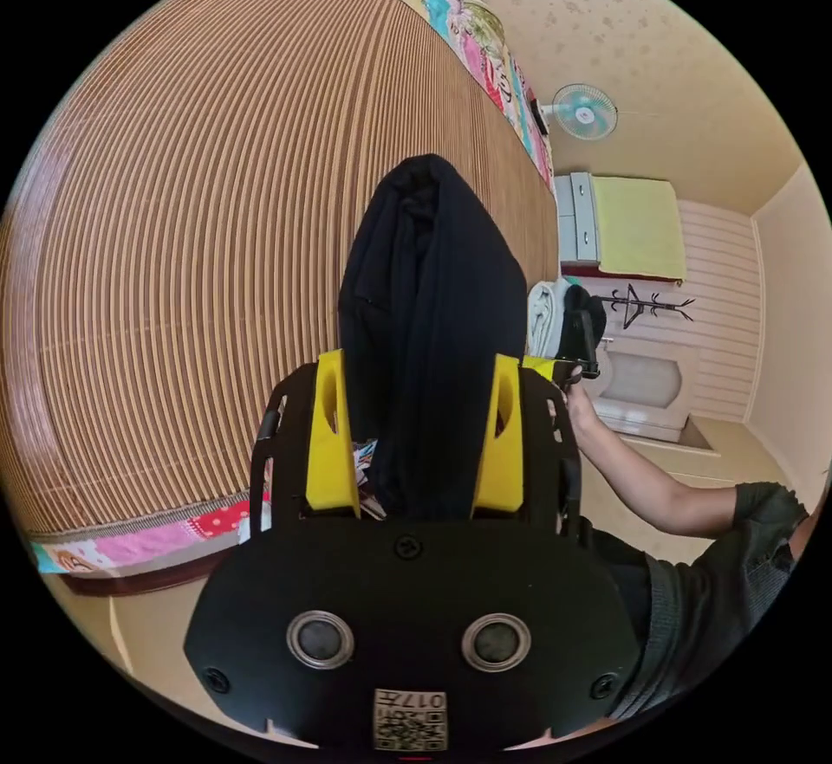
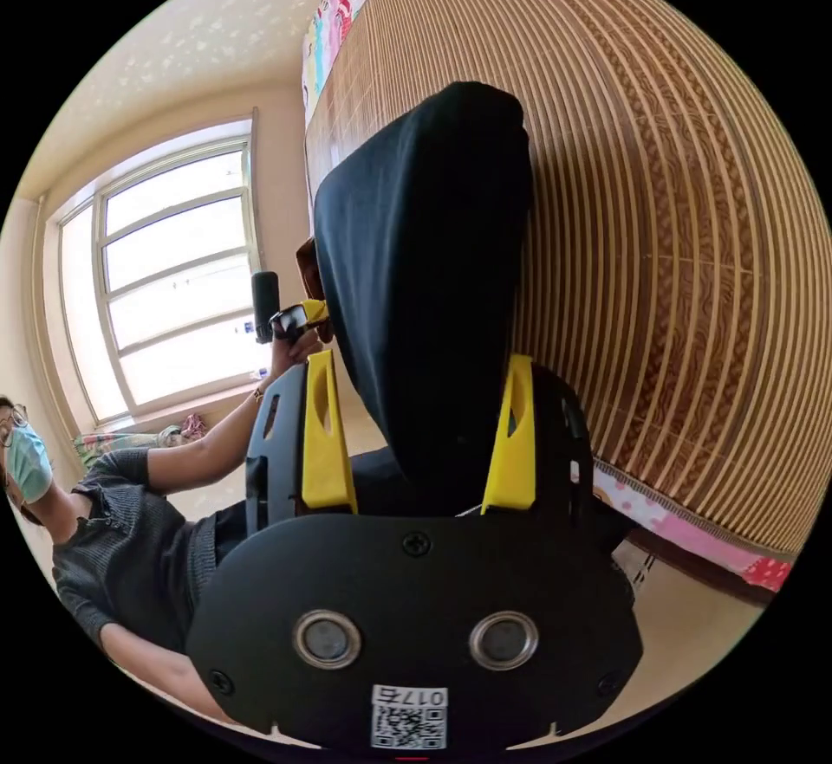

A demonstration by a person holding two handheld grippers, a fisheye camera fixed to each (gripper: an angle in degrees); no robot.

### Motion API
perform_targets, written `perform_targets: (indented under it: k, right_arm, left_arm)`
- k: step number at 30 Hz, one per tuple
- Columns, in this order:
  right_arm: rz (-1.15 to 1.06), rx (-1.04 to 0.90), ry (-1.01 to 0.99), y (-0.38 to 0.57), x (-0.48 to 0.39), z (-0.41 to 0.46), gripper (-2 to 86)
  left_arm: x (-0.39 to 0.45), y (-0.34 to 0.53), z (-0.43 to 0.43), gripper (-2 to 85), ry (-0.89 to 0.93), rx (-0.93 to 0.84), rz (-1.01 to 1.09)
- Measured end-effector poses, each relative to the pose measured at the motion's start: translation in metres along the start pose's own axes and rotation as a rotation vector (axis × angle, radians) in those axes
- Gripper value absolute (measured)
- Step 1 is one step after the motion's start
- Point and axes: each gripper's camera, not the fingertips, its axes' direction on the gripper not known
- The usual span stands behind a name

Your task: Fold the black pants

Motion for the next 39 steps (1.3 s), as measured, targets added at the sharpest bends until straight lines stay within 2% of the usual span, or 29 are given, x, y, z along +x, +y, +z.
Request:
perform_targets:
  k: [2,5,7,8,9,12,15,18,22,27,30,32,34,36,39]
  right_arm:
    - [0.002,-0.023,-0.019,-0.007,0.013,0.009,24.2]
    - [0.027,0.055,-0.023,0.005,0.032,0.005,21.3]
    - [0.058,0.088,-0.236,0.019,0.047,0.004,18.0]
    - [0.065,0.088,-0.265,0.023,0.049,0.005,17.4]
    - [0.072,0.087,-0.26,0.031,0.047,0.005,16.1]
    - [0.053,0.0,-0.198,0.045,0.027,0.017,13.8]
    - [0.003,-0.144,-0.207,0.05,-0.005,0.046,12.0]
    - [-0.095,-0.265,-0.216,0.045,-0.055,0.087,10.7]
    - [-0.263,-0.389,-0.199,0.019,-0.14,0.152,9.6]
    - [-0.457,-0.431,-0.228,-0.027,-0.252,0.224,9.9]
    - [-0.492,-0.429,-0.221,-0.062,-0.305,0.271,10.7]
    - [-0.501,-0.407,-0.187,-0.084,-0.324,0.301,11.1]
    - [-0.395,-0.419,-0.094,-0.114,-0.316,0.346,11.1]
    - [-0.274,-0.443,0.019,-0.126,-0.29,0.369,8.7]
    - [-0.242,-0.459,-0.017,-0.111,-0.255,0.366,3.1]
  left_arm:
    - [-0.001,-0.018,0.023,22.9,-0.047,-0.088,0.002]
    - [-0.001,-0.02,0.031,22.0,-0.047,-0.088,-0.013]
    - [0.003,-0.015,0.027,18.5,-0.047,-0.059,-0.026]
    - [0.002,-0.011,0.03,13.8,0.063,-0.075,-0.035]
    - [-0.001,-0.009,0.033,13.2,0.125,-0.082,-0.067]
    - [-0.002,0.006,0.022,10.3,0.159,-0.092,-0.094]
    - [0.017,0.025,-0.013,9.4,0.057,-0.105,0.007]
    - [0.014,0.051,-0.061,8.9,0.014,-0.087,-0.014]
    - [0.013,0.092,-0.153,8.7,-0.151,-0.024,-0.003]
    - [0.014,0.133,-0.29,8.8,-0.325,0.151,0.006]
    - [0.003,0.139,-0.37,9.3,-0.394,0.25,-0.003]
    - [-0.022,0.13,-0.413,10.4,-0.458,0.289,-0.054]
    - [-0.056,0.12,-0.427,11.4,-0.503,0.312,-0.132]
    - [-0.107,0.112,-0.427,12.7,-0.485,0.33,-0.271]
    - [-0.192,0.12,-0.386,15.8,-0.411,0.357,-0.595]
